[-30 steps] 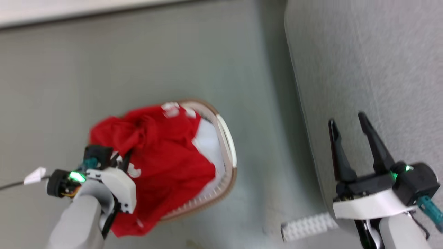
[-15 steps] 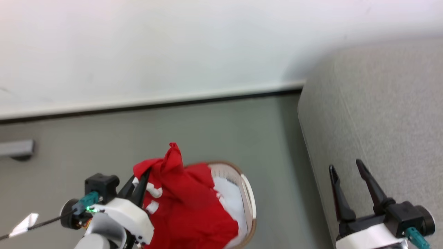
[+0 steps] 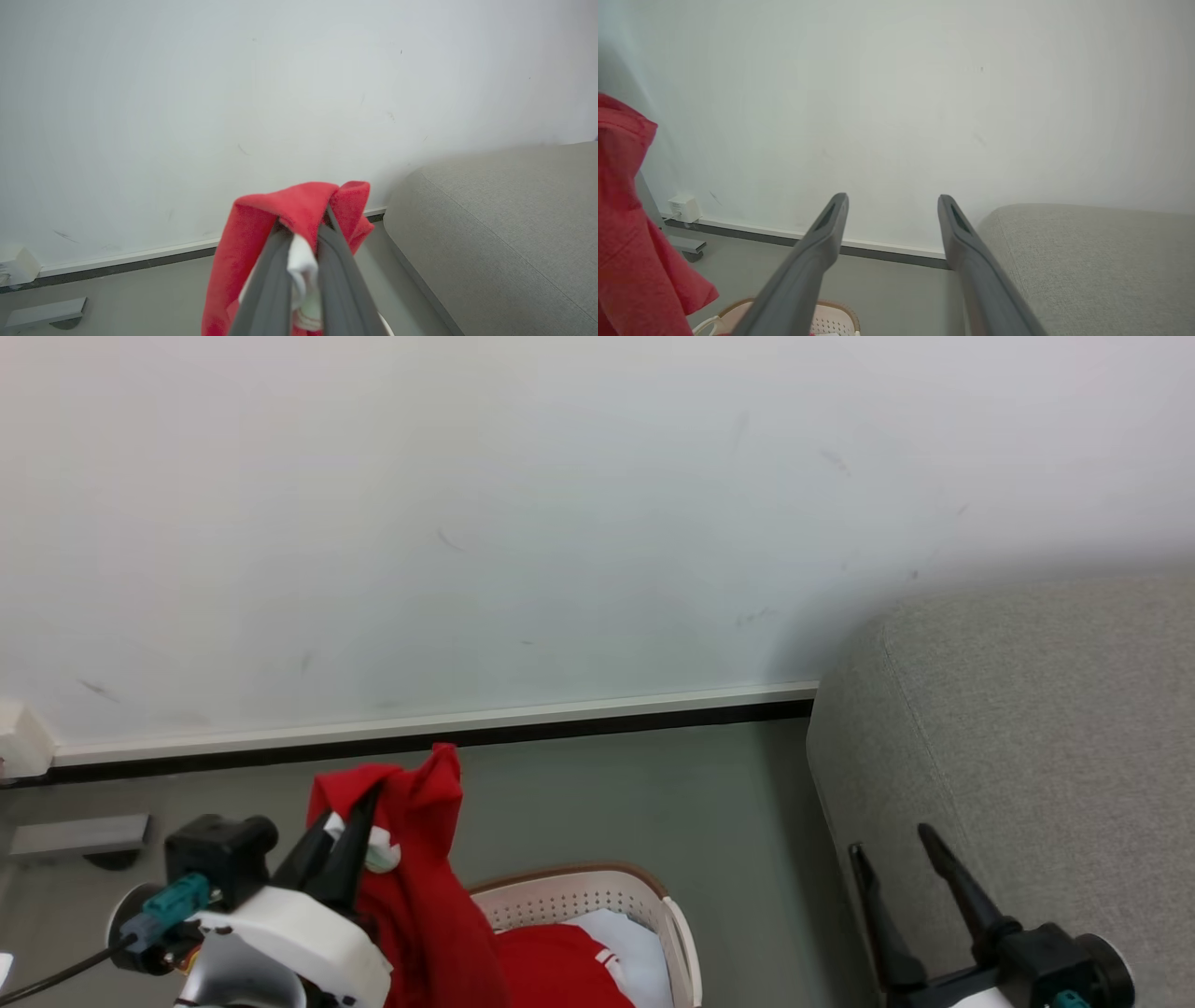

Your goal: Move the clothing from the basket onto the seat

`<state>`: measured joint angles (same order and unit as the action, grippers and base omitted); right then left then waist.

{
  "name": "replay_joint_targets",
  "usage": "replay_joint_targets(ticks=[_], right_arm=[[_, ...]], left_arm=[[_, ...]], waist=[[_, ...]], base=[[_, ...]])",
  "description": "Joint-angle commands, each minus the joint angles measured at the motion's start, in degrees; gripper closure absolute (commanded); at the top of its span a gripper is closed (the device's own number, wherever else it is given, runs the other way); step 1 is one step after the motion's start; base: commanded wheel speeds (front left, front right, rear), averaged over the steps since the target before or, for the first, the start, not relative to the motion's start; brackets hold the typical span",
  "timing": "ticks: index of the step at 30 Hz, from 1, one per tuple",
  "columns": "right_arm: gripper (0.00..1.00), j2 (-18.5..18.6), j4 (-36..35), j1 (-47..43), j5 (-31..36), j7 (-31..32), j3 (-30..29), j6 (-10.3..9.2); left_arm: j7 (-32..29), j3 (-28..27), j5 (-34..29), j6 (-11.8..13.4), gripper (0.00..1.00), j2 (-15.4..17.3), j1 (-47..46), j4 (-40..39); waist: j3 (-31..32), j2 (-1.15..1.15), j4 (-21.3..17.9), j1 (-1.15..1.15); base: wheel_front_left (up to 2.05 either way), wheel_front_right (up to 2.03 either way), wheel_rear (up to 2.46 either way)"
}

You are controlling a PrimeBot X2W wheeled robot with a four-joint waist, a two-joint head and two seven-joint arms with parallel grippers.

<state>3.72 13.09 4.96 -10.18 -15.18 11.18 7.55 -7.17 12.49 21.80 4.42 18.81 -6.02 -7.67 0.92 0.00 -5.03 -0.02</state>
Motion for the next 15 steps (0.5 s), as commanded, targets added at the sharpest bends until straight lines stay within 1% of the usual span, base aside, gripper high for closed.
replay_joint_targets(ticks=[1, 5, 9, 15], right_arm=[[0.00, 0.5, 0.0, 0.0, -0.4, 0.0, 0.7, -0.12], [0.00, 1.8, -0.2, 1.1, -2.1, 0.0, 5.2, -0.12], [0.00, 3.2, -0.2, 3.0, -3.5, 0.0, 10.9, -0.12], [0.00, 4.7, 1.0, 7.7, -7.0, 0.0, 21.2, -0.12]], left_arm=[[-0.4, -0.2, 0.3, 0.2, 1.00, 0.4, 0.7, -0.8], [-1.5, 0.0, 0.3, 0.3, 1.00, 0.9, 0.4, -3.7], [-2.7, 1.2, 0.4, -0.2, 1.00, 0.7, -0.7, -5.9], [-3.8, 4.3, 0.3, -1.5, 1.00, -0.9, -3.2, -7.4]], waist=[[0.1, 0.00, 0.0, 0.02], [0.3, 0.00, 0.1, 0.02], [0.4, 0.00, 0.3, 0.02], [0.3, 0.00, 0.6, 0.02]], base=[[0.00, 0.00, 0.00], [0.00, 0.00, 0.00], [0.00, 0.00, 0.00], [0.00, 0.00, 0.00]])
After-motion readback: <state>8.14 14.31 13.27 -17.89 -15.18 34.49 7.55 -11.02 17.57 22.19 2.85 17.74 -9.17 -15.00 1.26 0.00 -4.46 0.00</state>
